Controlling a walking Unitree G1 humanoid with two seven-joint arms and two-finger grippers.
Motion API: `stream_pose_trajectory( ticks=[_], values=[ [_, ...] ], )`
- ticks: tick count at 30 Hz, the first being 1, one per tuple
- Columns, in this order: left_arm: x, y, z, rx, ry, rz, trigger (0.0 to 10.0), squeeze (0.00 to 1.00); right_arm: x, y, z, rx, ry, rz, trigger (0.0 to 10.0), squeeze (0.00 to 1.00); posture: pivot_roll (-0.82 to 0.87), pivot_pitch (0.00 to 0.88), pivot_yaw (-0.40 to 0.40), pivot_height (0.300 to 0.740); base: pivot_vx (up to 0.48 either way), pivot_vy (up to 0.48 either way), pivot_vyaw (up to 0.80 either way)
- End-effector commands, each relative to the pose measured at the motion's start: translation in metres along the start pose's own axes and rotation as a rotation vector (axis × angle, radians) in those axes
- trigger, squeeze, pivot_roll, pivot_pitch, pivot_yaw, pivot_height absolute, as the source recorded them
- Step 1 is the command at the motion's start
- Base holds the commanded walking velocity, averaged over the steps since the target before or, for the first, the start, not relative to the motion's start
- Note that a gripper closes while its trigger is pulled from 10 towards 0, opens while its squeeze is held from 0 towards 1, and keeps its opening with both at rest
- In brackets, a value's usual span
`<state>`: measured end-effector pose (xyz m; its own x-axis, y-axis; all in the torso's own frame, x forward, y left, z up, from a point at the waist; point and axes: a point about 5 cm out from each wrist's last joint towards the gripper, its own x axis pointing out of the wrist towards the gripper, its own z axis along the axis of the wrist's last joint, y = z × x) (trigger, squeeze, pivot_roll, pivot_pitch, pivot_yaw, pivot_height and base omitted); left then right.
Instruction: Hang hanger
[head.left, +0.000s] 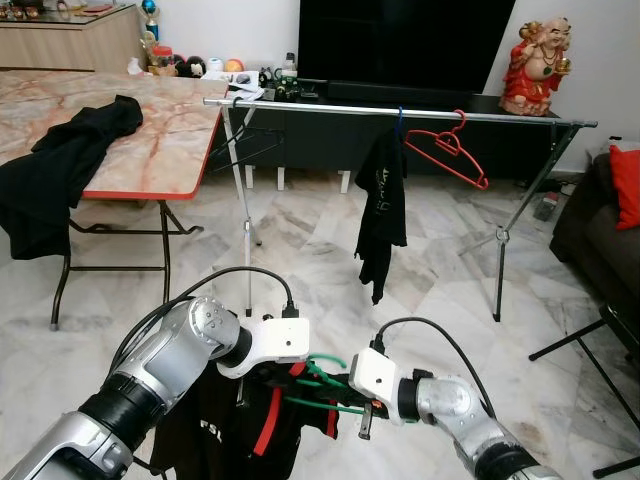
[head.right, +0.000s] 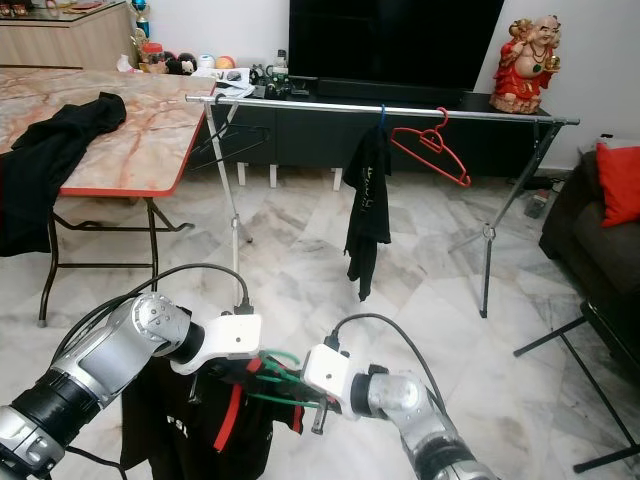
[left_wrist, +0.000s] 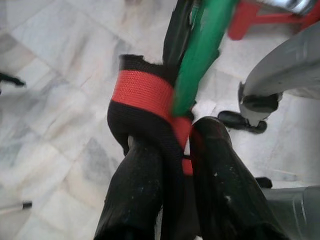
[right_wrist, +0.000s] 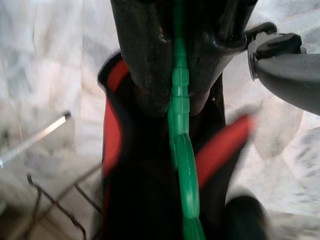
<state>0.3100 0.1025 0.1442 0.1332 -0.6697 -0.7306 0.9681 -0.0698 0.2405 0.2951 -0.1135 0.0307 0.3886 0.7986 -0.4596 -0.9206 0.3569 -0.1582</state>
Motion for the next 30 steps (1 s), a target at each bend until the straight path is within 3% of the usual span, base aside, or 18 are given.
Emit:
stream_pose_trajectory(
  ticks=[1, 9, 13, 17, 19, 20, 23, 24, 27, 28, 29, 30],
  values=[
    [-0.003, 0.002, 0.010, 0.044, -0.022, -0.016, 10.0, 1.00, -0.005, -0.008, -0.001, 0.026, -0.008, -0.078, 0.0, 0.00, 0.15, 0.000, -0.070, 0.740, 0.000, 0.000, 0.00],
    [-0.010, 0.000, 0.007, 0.032, -0.020, 0.006, 10.0, 1.00, -0.007, -0.011, -0.003, 0.048, -0.013, -0.135, 0.0, 0.00, 0.15, 0.000, -0.074, 0.740, 0.000, 0.000, 0.00],
    [-0.023, 0.006, 0.004, -0.001, -0.068, 0.137, 10.0, 1.00, -0.013, -0.016, -0.006, 0.075, -0.021, -0.230, 0.0, 0.00, 0.15, 0.002, -0.081, 0.740, 0.000, 0.000, 0.00],
    [-0.029, 0.006, 0.006, -0.012, -0.106, 0.184, 10.0, 1.00, -0.014, -0.017, -0.008, 0.090, -0.019, -0.249, 0.0, 0.00, 0.15, 0.005, -0.084, 0.740, 0.000, 0.000, 0.00],
    [-0.040, 0.009, 0.008, -0.046, -0.182, 0.290, 10.0, 1.00, -0.016, -0.019, -0.010, 0.115, -0.025, -0.294, 0.0, 0.00, 0.15, 0.009, -0.089, 0.740, 0.000, 0.000, 0.00],
    [-0.040, 0.009, 0.008, -0.046, -0.182, 0.290, 10.0, 1.00, -0.016, -0.019, -0.010, 0.115, -0.025, -0.294, 0.0, 0.00, 0.15, 0.009, -0.089, 0.740, 0.000, 0.000, 0.00],
    [-0.047, 0.013, 0.002, -0.120, -0.247, 0.431, 10.0, 1.00, -0.019, -0.026, -0.007, 0.151, -0.057, -0.367, 0.0, 0.00, 0.15, 0.010, -0.089, 0.740, 0.000, 0.000, 0.00],
    [-0.047, 0.015, -0.004, -0.152, -0.253, 0.498, 10.0, 1.00, -0.020, -0.031, -0.004, 0.159, -0.072, -0.402, 0.0, 0.00, 0.16, 0.010, -0.089, 0.740, 0.000, 0.000, 0.00],
    [-0.041, 0.012, -0.014, -0.192, -0.267, 0.565, 10.0, 1.00, -0.022, -0.039, 0.005, 0.174, -0.124, -0.442, 0.0, 0.00, 0.16, 0.010, -0.089, 0.740, 0.000, 0.000, 0.00],
    [-0.035, 0.009, -0.021, -0.247, -0.286, 0.600, 10.0, 0.86, -0.022, -0.043, 0.011, 0.161, -0.147, -0.455, 0.0, 0.00, 0.15, 0.011, -0.090, 0.740, 0.000, 0.000, 0.00],
    [-0.033, 0.008, -0.024, -0.263, -0.287, 0.613, 10.0, 0.24, -0.023, -0.045, 0.013, 0.154, -0.152, -0.462, 0.0, 0.00, 0.15, 0.011, -0.091, 0.740, 0.000, 0.000, 0.00],
    [-0.031, 0.007, -0.026, -0.272, -0.287, 0.621, 10.0, 0.24, -0.023, -0.046, 0.014, 0.149, -0.155, -0.466, 0.0, 0.00, 0.15, 0.011, -0.091, 0.740, 0.000, 0.000, 0.00]
  ],
)
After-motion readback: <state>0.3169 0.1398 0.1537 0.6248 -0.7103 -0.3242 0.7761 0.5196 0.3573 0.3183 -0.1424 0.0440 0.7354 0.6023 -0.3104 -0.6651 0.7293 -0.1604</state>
